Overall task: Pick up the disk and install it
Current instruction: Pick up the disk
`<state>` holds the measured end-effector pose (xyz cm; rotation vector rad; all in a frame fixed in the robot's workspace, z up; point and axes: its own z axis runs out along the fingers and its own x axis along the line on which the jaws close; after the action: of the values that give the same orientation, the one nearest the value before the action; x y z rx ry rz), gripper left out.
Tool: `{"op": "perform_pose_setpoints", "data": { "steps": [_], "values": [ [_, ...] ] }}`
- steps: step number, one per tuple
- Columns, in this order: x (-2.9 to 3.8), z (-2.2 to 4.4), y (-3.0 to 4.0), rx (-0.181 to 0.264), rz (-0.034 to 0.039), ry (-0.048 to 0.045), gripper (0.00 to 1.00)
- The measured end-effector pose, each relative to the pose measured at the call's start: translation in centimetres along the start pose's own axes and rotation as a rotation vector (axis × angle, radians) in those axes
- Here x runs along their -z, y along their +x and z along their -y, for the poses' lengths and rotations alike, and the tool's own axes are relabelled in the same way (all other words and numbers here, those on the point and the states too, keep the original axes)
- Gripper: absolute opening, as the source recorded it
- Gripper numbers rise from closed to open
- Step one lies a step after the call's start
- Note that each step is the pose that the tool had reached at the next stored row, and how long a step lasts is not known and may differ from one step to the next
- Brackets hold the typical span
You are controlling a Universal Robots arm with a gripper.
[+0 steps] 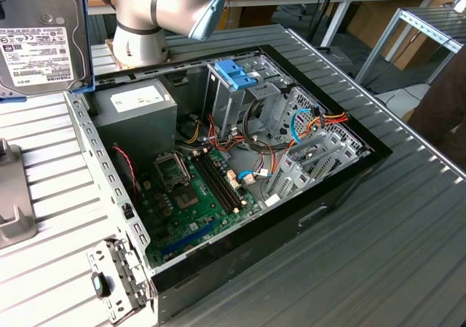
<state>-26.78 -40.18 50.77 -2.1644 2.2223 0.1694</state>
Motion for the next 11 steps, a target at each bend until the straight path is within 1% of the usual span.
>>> {"op": "perform_pose_setpoints", "data": {
  "steps": [1, 4, 11],
  "values": [
    [0.00, 0.02, 0.02, 0.000, 0.0000, -0.0001, 0.37],
    [0.06, 0.38, 0.54, 0.000, 0.0000, 0.0000, 0.37],
    [0.08, 0.48, 0.72, 0.000, 0.0000, -0.0001, 0.37]
  ]
}}
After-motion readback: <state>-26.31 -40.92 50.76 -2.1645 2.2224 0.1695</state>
